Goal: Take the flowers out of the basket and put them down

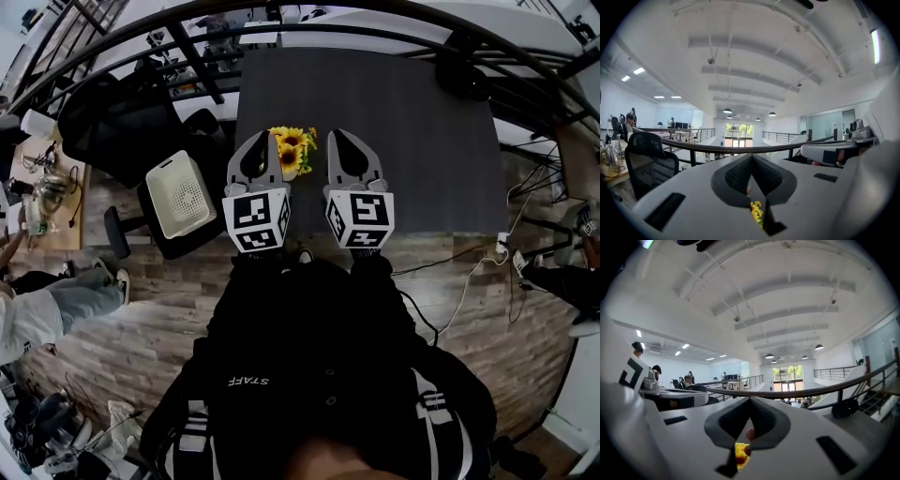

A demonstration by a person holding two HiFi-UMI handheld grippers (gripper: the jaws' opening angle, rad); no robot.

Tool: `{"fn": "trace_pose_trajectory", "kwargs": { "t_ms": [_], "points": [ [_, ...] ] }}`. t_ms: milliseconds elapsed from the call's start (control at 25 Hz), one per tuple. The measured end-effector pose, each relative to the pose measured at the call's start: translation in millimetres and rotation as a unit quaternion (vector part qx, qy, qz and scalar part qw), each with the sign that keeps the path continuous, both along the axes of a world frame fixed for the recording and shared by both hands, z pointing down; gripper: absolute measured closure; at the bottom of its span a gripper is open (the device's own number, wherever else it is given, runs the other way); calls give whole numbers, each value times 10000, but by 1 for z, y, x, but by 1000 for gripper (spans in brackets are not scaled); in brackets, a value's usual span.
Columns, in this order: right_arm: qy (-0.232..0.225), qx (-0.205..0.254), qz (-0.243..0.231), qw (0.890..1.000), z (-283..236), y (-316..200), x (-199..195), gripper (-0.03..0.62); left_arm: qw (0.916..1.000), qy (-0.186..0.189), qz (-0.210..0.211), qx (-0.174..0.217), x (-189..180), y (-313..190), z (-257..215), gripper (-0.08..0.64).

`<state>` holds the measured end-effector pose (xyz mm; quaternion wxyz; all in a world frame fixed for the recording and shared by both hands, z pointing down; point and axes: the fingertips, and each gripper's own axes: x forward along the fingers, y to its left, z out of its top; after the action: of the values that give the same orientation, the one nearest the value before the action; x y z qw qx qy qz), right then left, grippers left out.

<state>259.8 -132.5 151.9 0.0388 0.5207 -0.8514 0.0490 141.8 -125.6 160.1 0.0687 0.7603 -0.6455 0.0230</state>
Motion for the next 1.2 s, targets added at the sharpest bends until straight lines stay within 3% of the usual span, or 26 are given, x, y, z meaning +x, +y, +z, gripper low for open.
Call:
{"fn": "trace_pose_trajectory", "kwargs": {
  "t_ms": [480,1200],
  "points": [
    [25,309,-211,9993,-23,10,-23,579,9993,113,160,333,0,13,-25,560],
    [57,341,-184,9992,-23,16,-16,580,9995,120,216,181,11,13,-14,560]
  ]
}}
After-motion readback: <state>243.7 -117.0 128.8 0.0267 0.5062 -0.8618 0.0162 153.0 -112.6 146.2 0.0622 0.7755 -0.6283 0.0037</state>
